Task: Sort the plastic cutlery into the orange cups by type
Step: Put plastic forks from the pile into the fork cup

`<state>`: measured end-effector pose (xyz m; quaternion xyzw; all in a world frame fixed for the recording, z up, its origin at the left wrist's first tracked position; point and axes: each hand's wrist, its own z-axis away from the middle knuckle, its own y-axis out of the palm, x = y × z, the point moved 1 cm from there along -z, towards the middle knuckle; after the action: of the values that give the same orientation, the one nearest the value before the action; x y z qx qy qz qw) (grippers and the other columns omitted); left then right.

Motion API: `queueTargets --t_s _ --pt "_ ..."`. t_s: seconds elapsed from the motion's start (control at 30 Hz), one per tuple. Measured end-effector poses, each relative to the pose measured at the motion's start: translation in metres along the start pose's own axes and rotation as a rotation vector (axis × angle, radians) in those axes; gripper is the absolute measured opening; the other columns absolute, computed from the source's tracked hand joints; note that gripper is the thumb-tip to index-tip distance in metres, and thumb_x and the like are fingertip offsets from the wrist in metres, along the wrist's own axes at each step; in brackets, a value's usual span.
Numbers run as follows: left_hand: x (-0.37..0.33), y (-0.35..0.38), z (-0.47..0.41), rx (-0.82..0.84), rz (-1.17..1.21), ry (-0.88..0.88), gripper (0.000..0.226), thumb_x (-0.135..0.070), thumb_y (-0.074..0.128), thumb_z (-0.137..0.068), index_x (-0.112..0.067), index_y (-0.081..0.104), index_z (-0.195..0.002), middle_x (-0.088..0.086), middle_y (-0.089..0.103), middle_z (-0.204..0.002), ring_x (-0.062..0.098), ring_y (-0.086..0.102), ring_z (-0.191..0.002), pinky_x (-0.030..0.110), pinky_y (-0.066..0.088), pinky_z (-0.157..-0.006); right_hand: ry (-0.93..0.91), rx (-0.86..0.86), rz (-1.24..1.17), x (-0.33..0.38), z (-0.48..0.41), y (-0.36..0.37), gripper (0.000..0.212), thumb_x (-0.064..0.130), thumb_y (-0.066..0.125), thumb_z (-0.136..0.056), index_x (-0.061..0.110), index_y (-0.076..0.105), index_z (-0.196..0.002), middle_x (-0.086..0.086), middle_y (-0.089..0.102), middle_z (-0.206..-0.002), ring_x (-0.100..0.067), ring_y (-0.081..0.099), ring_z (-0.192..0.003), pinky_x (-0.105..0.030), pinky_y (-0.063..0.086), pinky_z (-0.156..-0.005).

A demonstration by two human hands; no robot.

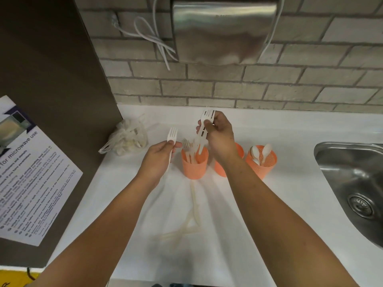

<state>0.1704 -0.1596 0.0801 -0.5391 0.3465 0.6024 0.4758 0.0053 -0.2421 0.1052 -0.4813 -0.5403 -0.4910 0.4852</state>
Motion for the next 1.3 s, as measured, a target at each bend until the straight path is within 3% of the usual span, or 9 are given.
queueTargets --t_s 0.13,0.23,0.37,0.43,0.53,0.63,0.8,1.1,1.3 --pt "-0.001 -0.001 -0.007 0.013 -0.038 0.026 0.028 -0.033 0.054 -0.108 -0.027 0.081 -0.109 -0.023 0.075 -0.112 0.005 0.061 -0.121 0.030 0.043 -0.109 0.068 0.013 0.128 -0.005 -0.005 0.005 0.019 -0.001 0.048 -0.098 0.009 0.061 -0.107 -0.003 0.072 -0.087 -0.019 0.076 -0.083 -0.049 0.061 -0.083" --pt "-0.003 -0.002 -0.009 0.004 -0.056 0.091 0.024 -0.029 0.058 -0.107 -0.025 0.080 -0.113 -0.025 0.076 -0.108 -0.011 0.065 -0.100 0.029 0.048 -0.107 0.045 0.060 0.282 -0.015 -0.002 0.005 0.038 -0.007 0.043 -0.089 0.017 0.064 -0.110 -0.004 0.073 -0.105 -0.016 0.073 -0.093 -0.048 0.058 -0.093" --pt "-0.003 0.002 -0.014 -0.030 -0.081 0.194 0.020 -0.026 0.064 -0.104 -0.017 0.080 -0.112 -0.028 0.068 -0.070 -0.011 0.061 -0.071 0.014 0.047 -0.078 -0.143 0.066 0.493 -0.016 0.007 0.006 0.045 -0.001 0.053 -0.088 0.019 0.064 -0.128 0.005 0.062 -0.130 -0.011 0.056 -0.111 -0.029 0.047 -0.100" --pt "-0.005 0.005 -0.018 -0.009 -0.091 0.219 0.019 -0.024 0.067 -0.102 -0.012 0.080 -0.107 -0.025 0.064 -0.063 -0.008 0.058 -0.064 0.009 0.043 -0.068 -0.226 0.085 0.502 -0.014 0.007 0.007 0.040 0.006 0.056 -0.090 0.023 0.068 -0.124 0.012 0.062 -0.123 -0.015 0.050 -0.117 -0.022 0.043 -0.095" --pt "-0.009 0.012 -0.020 0.053 -0.107 0.220 0.016 -0.018 0.068 -0.100 -0.006 0.079 -0.103 -0.021 0.065 -0.062 -0.005 0.057 -0.059 0.007 0.041 -0.063 -0.277 0.187 0.490 -0.007 0.004 0.007 0.022 0.013 0.064 -0.095 0.024 0.072 -0.112 0.015 0.067 -0.103 -0.005 0.055 -0.094 -0.010 0.039 -0.075" --pt "-0.010 0.018 -0.021 0.084 -0.138 0.214 0.015 -0.017 0.071 -0.099 -0.006 0.079 -0.104 -0.019 0.069 -0.068 -0.005 0.059 -0.062 0.009 0.043 -0.065 -0.309 0.195 0.448 -0.004 0.002 0.003 0.006 0.011 0.067 -0.095 0.011 0.073 -0.093 0.004 0.072 -0.093 -0.003 0.059 -0.074 -0.023 0.045 -0.070" --pt "-0.002 0.014 -0.020 -0.025 -0.204 0.152 0.035 -0.040 0.077 -0.092 -0.025 0.072 -0.123 -0.004 0.073 -0.109 0.009 0.067 -0.097 0.018 0.048 -0.080 -0.339 -0.001 0.422 -0.002 -0.004 -0.010 0.008 0.012 0.066 -0.096 0.010 0.074 -0.096 0.003 0.074 -0.096 -0.019 0.067 -0.083 -0.039 0.056 -0.080" --pt "0.022 -0.003 0.013 -0.046 -0.326 0.093 0.014 -0.031 0.079 -0.091 -0.028 0.071 -0.102 -0.005 0.067 -0.088 0.005 0.057 -0.067 0.011 0.046 -0.064 -0.477 0.014 0.835 -0.020 0.004 -0.021 0.032 0.019 0.062 -0.093 0.011 0.068 -0.124 -0.006 0.062 -0.116 -0.028 0.052 -0.107 -0.031 0.043 -0.088" --pt "0.053 -0.007 0.042 0.169 -0.633 -0.033 0.013 -0.032 0.086 -0.083 -0.023 0.076 -0.083 -0.005 0.073 -0.083 0.004 0.064 -0.070 0.008 0.044 -0.059 -0.486 0.235 0.695 -0.035 0.056 -0.022 0.005 0.013 0.062 -0.083 0.012 0.063 -0.088 0.004 0.059 -0.069 -0.014 0.054 -0.067 -0.031 0.045 -0.064"
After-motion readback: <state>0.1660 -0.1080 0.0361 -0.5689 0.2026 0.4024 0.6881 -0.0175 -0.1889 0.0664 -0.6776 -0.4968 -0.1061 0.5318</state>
